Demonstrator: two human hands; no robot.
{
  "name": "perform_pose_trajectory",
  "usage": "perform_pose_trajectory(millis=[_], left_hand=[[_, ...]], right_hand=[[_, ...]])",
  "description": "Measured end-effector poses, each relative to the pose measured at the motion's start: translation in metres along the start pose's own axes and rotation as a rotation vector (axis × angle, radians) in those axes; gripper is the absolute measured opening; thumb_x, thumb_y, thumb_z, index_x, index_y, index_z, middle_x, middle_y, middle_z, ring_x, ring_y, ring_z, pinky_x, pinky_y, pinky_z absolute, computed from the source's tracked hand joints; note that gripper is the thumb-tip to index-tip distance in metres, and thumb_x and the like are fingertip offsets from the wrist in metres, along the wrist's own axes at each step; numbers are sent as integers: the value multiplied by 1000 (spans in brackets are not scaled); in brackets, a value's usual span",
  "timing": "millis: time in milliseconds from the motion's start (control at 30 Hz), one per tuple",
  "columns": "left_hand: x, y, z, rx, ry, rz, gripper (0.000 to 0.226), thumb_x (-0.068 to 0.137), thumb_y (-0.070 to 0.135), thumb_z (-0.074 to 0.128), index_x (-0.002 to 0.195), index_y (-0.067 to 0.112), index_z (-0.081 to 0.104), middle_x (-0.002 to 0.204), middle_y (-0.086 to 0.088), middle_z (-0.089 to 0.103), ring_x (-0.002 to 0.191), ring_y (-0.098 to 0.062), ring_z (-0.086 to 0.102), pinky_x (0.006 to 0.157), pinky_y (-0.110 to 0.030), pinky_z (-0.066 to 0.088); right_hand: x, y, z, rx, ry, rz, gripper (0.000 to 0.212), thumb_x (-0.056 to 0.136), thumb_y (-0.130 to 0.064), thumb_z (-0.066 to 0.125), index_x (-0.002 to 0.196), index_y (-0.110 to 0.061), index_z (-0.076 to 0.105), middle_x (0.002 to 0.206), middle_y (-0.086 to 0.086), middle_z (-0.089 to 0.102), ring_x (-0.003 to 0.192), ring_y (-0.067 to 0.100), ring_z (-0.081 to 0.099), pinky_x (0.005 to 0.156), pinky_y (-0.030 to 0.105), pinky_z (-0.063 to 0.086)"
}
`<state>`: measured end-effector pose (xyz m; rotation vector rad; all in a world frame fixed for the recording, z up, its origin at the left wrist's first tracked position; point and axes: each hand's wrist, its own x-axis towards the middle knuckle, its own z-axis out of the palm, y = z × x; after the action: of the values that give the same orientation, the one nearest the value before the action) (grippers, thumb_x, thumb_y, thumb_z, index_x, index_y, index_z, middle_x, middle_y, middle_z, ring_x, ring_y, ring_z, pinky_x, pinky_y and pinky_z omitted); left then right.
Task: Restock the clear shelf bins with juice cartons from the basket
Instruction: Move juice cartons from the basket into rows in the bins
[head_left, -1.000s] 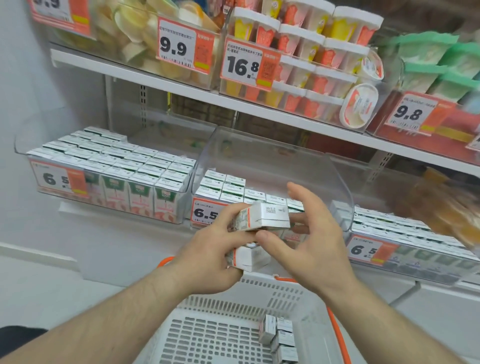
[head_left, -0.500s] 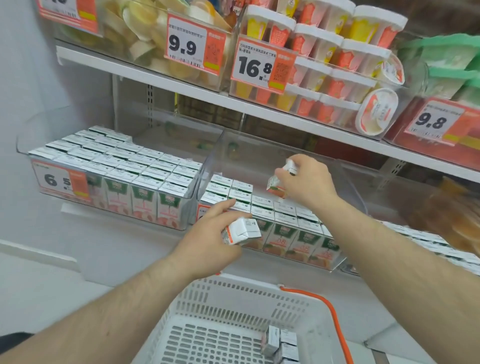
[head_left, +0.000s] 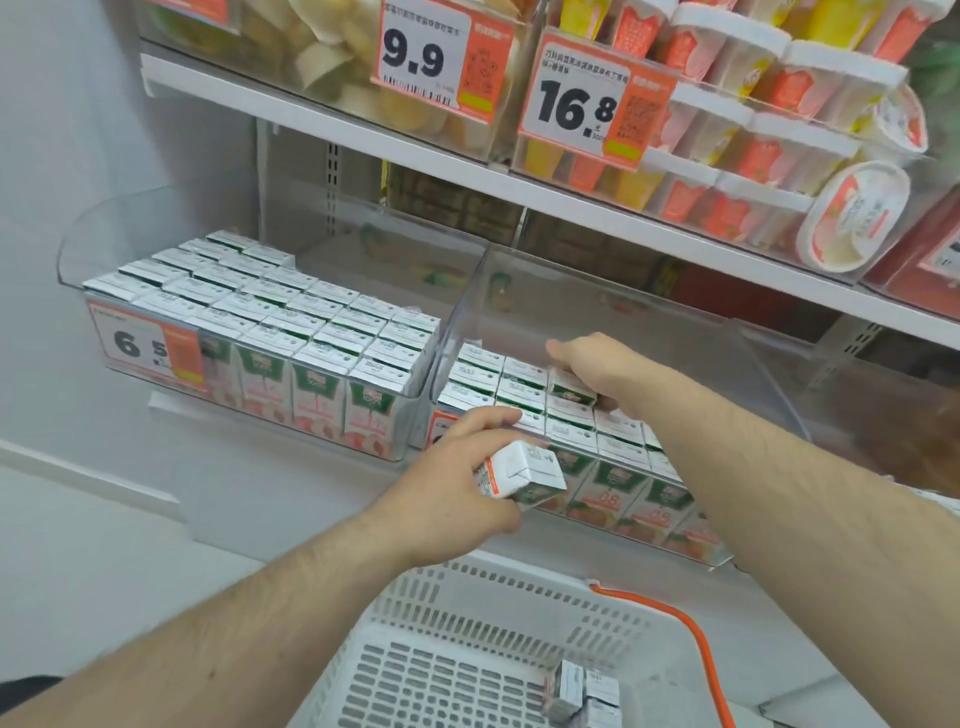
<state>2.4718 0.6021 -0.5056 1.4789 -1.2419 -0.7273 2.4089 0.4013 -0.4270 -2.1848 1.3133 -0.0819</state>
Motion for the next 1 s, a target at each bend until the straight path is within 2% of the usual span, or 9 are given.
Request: perform_pose_trajectory(millis=[100,300,367,433,567,667,800,933,1000], left_hand=[[1,3,-2,0,-12,-18,53,74,2,72,113,37,63,129,43,33,115,20,40,85,-18,51],[-5,16,-2,-125,61,-21,56,69,12,72,113,44,58,130,22,53,117,7,50,102,-27,45],[-11,23,-2,-170,58,-18,50,66,17,70,109,43,63,119,14,63,110,-2,59,99,-37,50],[-15,28,-3,-226,31,-34,45,67,14,70,104,40,68,106,4,71,95,-10,65,89,-49,55],[-22,34,-2,-382,14,-46,56,63,5,74,110,35,66,105,5,73,92,-15,69,79,-54,58],[-23,33,0,-379,25,-38,60,62,6,77,114,28,58,100,4,74,85,-18,71,75,-55,59],[-21,28,11,-243,79,54,35,62,15,78,90,24,58,82,-2,72,68,-17,61,65,-43,50],[-22,32,25,-71,162,120,35,66,26,78,95,31,60,89,9,73,80,-11,68,73,-37,54],[-21,37,26,238,264,222,37,74,39,71,108,39,56,100,14,69,95,-9,63,82,-34,51]], right_hand=[[1,-2,3,32,-51,37,60,105,-51,28,153,-14,30,159,8,31,140,34,35,111,48,31],[-6,-6,-2,15,-197,108,69,102,-60,16,156,-19,19,164,4,18,149,28,20,118,48,18],[-13,-10,-7,-102,-155,57,73,101,-62,10,153,-17,30,160,8,28,145,30,29,115,45,23],[-25,-13,-10,-184,86,-83,73,101,-60,12,128,-10,58,138,15,54,128,33,49,101,41,37],[-74,-5,-12,147,473,-358,58,102,-46,35,94,1,68,93,15,71,91,30,64,85,43,49],[-127,11,-1,372,407,-439,42,91,-52,46,80,-19,71,82,-5,71,79,16,68,78,43,54],[-166,26,20,329,175,-394,50,65,-71,53,106,-45,64,99,-15,66,83,11,65,74,40,58],[-175,28,35,176,273,-425,13,78,-37,65,89,-31,69,82,-15,69,80,2,61,73,26,52],[-170,29,20,180,409,-386,13,78,-37,66,87,-28,70,79,-12,69,78,5,63,72,27,52]])
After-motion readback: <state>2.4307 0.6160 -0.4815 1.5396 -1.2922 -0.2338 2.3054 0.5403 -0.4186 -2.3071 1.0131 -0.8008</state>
